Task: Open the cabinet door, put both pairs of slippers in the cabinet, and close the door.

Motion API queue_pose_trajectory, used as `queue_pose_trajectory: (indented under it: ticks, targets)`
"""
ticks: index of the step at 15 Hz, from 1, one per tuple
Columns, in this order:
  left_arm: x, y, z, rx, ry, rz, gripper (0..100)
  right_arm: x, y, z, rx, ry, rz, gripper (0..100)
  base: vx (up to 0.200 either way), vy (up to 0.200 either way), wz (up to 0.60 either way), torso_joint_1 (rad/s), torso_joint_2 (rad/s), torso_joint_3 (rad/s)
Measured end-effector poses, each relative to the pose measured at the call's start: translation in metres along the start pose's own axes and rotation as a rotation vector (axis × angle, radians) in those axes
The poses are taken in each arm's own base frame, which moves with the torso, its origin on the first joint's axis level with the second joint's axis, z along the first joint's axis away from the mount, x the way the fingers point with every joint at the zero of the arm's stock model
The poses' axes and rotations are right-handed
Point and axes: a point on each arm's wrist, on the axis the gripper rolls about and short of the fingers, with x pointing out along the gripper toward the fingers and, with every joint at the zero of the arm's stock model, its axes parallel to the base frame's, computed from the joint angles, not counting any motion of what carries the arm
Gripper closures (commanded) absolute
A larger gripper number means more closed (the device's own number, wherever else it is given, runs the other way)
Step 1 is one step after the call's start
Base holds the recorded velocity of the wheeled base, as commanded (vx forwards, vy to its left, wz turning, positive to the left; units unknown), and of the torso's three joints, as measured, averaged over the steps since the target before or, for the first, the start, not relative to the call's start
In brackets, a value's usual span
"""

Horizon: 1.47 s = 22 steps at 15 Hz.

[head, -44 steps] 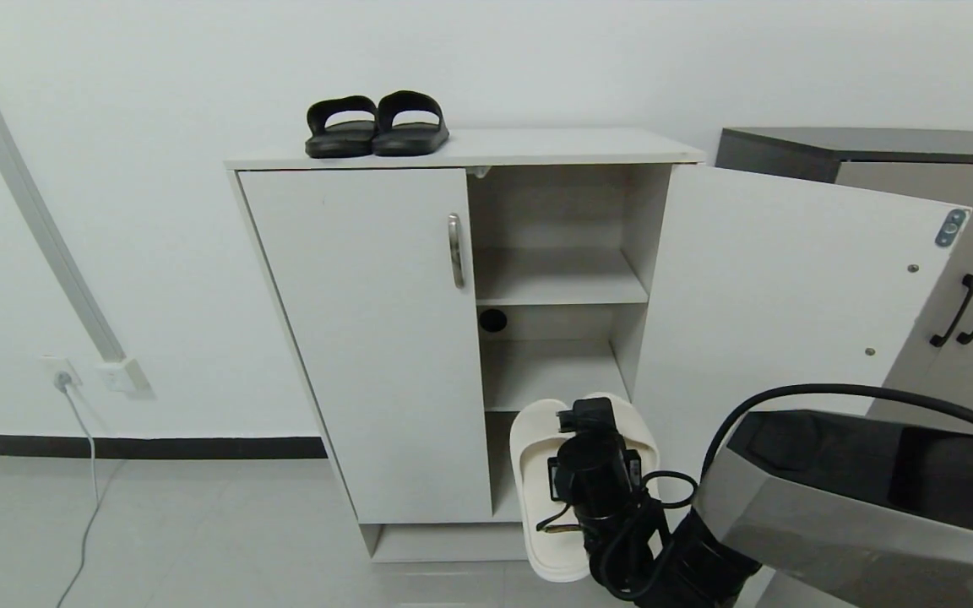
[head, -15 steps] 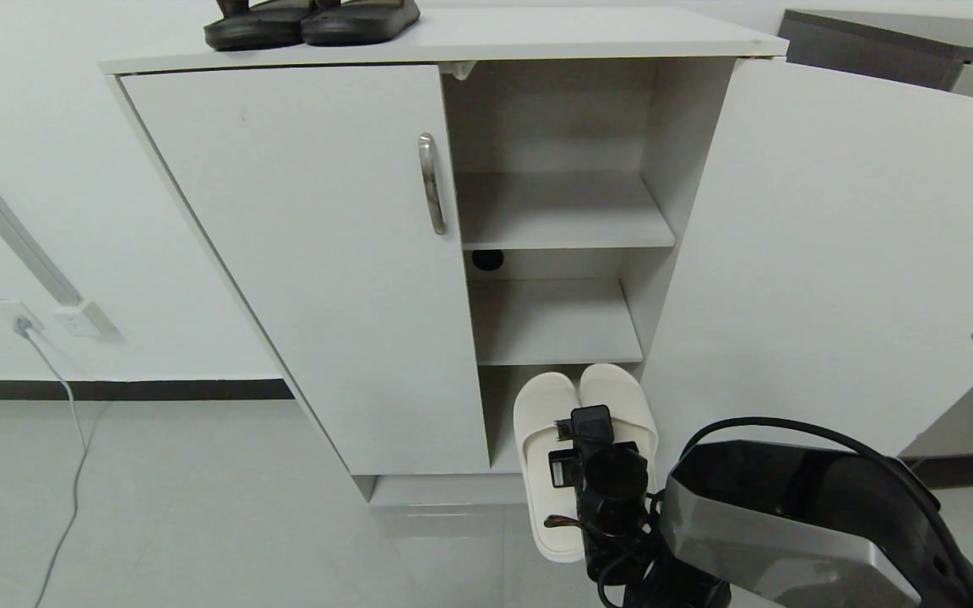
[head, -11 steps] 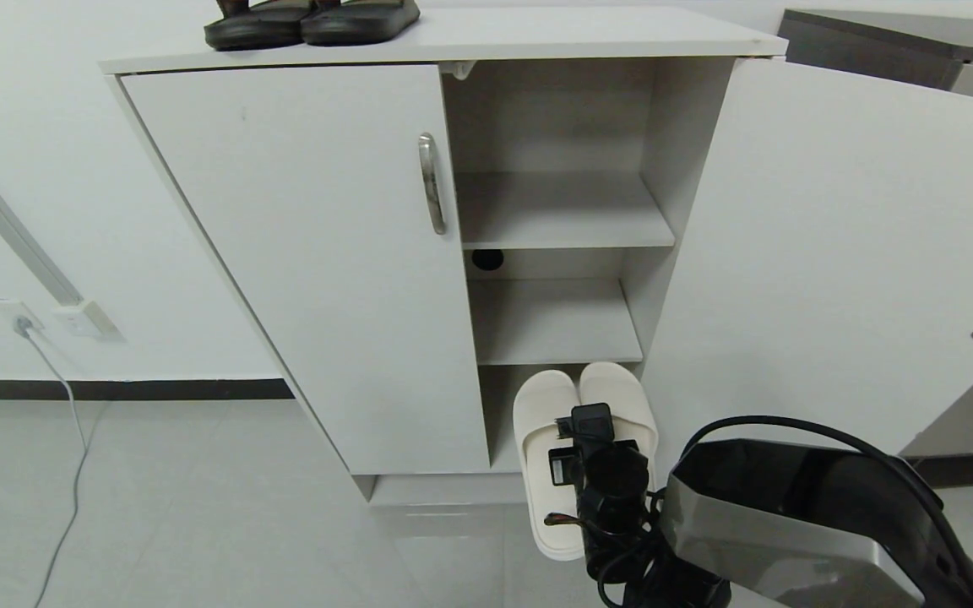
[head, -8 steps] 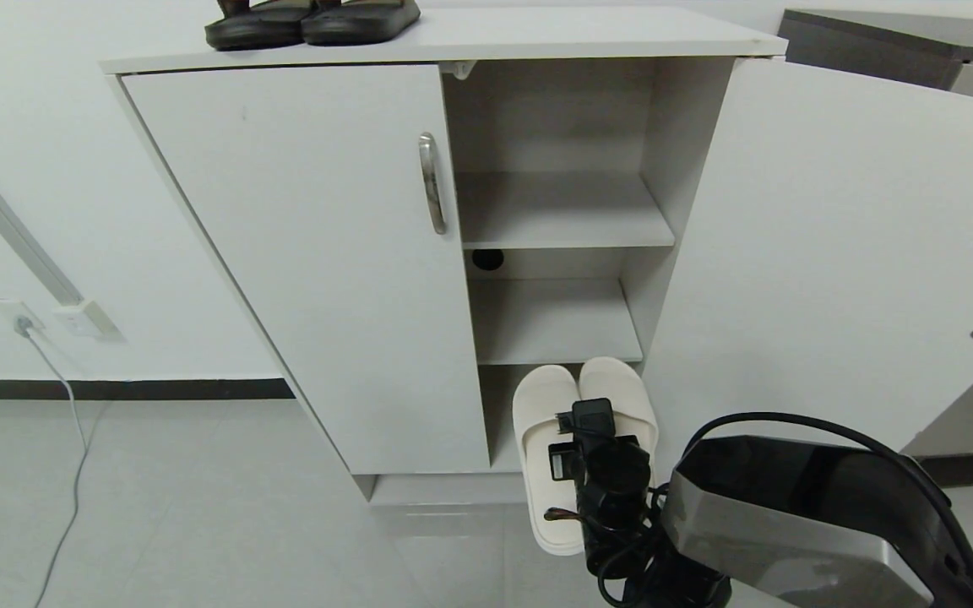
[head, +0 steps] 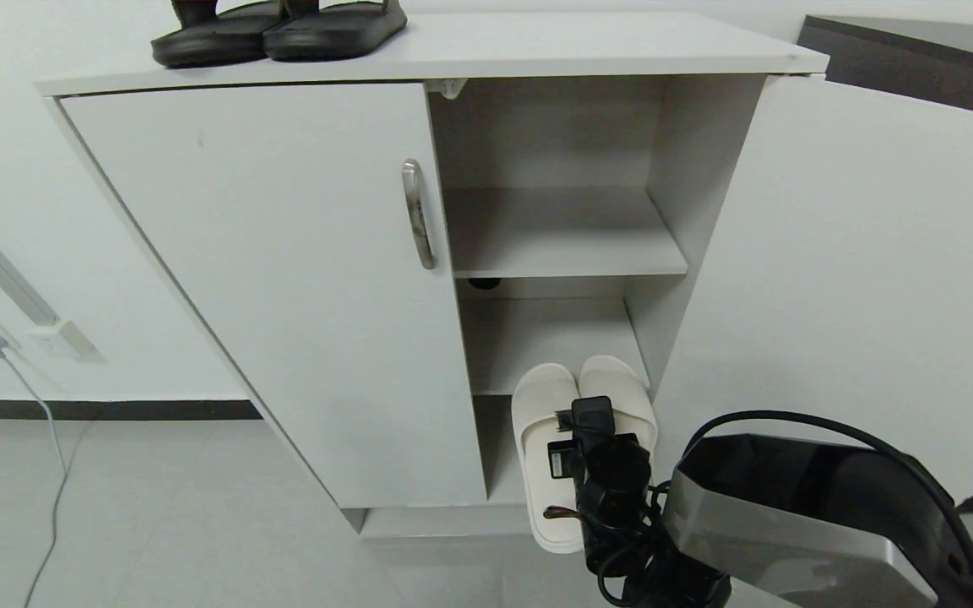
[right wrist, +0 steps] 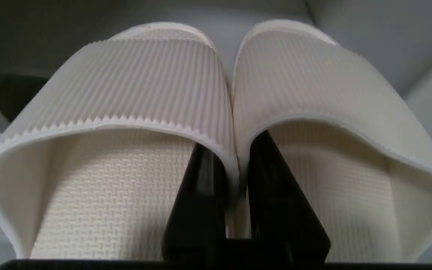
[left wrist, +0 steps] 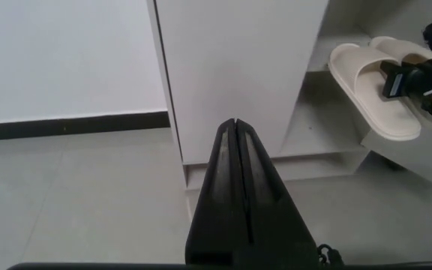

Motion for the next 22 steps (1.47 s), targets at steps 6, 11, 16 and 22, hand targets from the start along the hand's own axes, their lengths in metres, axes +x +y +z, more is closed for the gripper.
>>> queue_pose_trajectory:
  ticks: [6, 11, 16, 22]
  targets:
    - [0.0, 0.0, 0.0, 0.0, 0.0, 0.001, 100, 0.014, 0.009, 0.007, 0.002, 0.001, 0.016, 100, 0.1, 0.0, 0.0, 0.0, 0.0, 0.0]
    - [0.0, 0.0, 0.0, 0.0, 0.0, 0.001, 100, 0.04, 0.023, 0.015, 0.027, 0.086, 0.084, 100, 0.0, 0.0, 0.0, 0.0, 0.0, 0.0]
    - [0.0, 0.0, 0.0, -0.001, 0.0, 0.003, 100, 0.075, 0.023, 0.03, 0.047, 0.084, 0.054, 100, 0.0, 0.0, 0.0, 0.0, 0.0, 0.0]
    - [0.0, 0.0, 0.0, -0.003, 0.0, 0.002, 100, 0.11, 0.02, 0.039, 0.059, 0.065, 0.006, 100, 0.0, 0.0, 0.0, 0.0, 0.0, 0.0]
